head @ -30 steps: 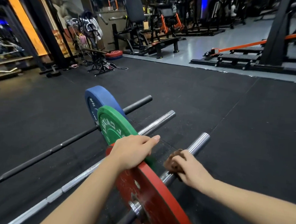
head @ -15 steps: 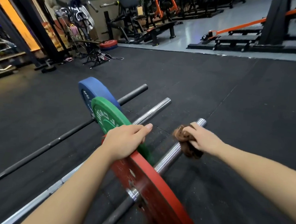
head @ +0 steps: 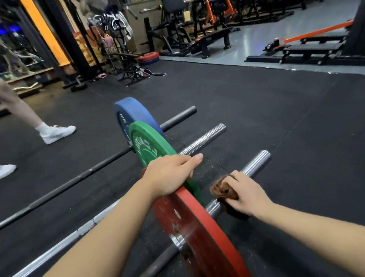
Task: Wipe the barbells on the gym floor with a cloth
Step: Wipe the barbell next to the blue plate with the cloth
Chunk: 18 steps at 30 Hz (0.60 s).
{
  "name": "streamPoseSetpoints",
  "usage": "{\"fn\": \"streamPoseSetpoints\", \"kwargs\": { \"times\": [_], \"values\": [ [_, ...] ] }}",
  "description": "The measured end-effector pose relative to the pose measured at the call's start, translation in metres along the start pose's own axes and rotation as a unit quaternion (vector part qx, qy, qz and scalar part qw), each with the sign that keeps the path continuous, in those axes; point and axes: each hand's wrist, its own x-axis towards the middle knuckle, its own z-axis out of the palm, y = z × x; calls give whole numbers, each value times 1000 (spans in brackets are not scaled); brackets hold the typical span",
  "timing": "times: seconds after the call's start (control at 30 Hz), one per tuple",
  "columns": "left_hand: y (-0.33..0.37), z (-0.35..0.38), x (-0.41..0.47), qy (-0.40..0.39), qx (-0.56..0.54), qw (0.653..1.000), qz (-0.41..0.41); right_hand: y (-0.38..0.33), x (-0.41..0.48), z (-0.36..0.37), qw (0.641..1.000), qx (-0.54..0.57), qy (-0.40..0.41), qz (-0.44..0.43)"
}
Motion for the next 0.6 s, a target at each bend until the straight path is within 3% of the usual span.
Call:
{"fn": "streamPoseSetpoints", "kwargs": {
  "times": [0.17, 0.27, 0.37, 0.53, 0.6],
  "values": [
    [-1, 1, 0, -8, 18, 1000, 5, -45, -18, 27, 993, 25, -34, -111],
    [0, 1, 0, -8, 20, 1000, 3, -50, -15, 28, 990, 8, -63, -126],
    [2, 0, -2, -9, 21, 1000, 5, -24, -4, 15, 995, -23, -62, -79],
    [3, 0, -2, -16, 18, 1000, 8, 21, 27, -14, 993, -17, 7, 117],
    [1, 0, 0, -19, 19, 1000, 10, 11, 29, -10, 994, -1, -17, 105]
  ]
}}
